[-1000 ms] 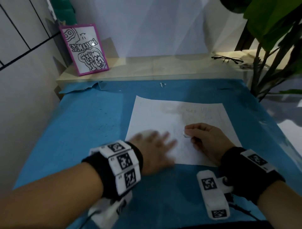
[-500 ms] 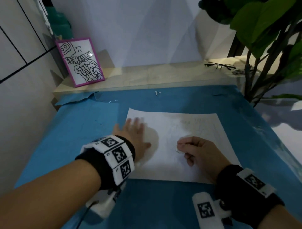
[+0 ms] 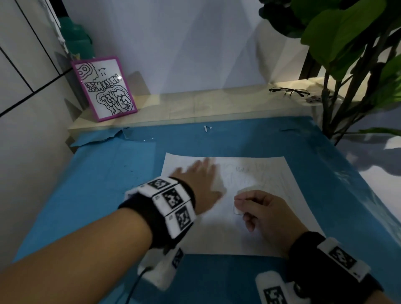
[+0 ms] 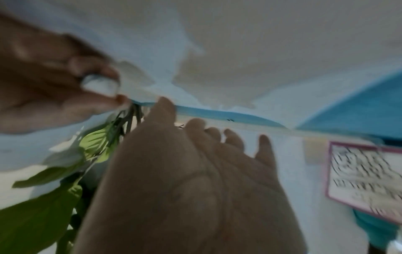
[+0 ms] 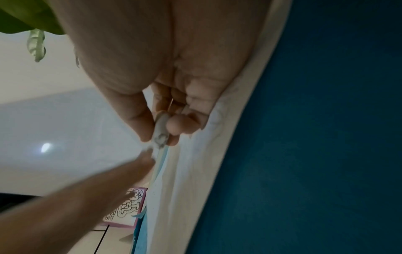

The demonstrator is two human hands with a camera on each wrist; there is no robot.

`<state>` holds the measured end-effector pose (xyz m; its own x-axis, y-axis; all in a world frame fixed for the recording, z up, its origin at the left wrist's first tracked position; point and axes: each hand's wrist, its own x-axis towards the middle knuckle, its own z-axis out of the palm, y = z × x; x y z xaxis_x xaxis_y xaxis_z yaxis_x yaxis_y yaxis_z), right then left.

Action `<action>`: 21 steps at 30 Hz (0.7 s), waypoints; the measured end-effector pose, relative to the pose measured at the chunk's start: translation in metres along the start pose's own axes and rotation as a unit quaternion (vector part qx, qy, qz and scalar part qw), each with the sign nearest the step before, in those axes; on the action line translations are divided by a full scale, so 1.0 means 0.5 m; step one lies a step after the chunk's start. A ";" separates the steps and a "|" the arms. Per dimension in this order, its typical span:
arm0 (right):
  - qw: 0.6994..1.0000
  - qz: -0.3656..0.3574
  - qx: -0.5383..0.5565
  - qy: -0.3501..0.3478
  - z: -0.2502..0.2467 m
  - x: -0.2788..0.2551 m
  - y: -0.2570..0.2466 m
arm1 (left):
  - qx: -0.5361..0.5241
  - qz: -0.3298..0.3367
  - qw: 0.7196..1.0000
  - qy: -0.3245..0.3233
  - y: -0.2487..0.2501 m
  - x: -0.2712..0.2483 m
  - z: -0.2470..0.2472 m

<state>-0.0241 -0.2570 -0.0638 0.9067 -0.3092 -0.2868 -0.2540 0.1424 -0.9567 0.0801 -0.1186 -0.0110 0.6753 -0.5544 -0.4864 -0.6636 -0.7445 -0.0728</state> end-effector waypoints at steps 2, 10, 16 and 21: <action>1.000 -0.002 -0.018 -0.011 0.000 -0.011 -0.002 | 0.014 0.092 0.995 -0.028 0.039 0.014 -0.019; 0.979 -0.007 -0.204 -0.023 -0.008 0.043 -0.082 | -0.067 -0.030 0.996 -0.044 -0.019 0.073 0.028; 0.938 -0.041 -0.344 0.002 0.040 0.193 -0.133 | -0.109 -0.023 0.993 -0.037 -0.026 0.085 0.040; 0.888 -0.038 -0.459 0.001 0.045 0.244 -0.125 | -0.116 -0.004 0.993 -0.026 -0.032 0.089 0.045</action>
<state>0.1102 -0.2825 -0.0379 0.9326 -0.2876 -0.2182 -0.3604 -0.7048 -0.6110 0.1135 -0.1232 -0.0511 0.6590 -0.5325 -0.5311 -0.5626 -0.8177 0.1218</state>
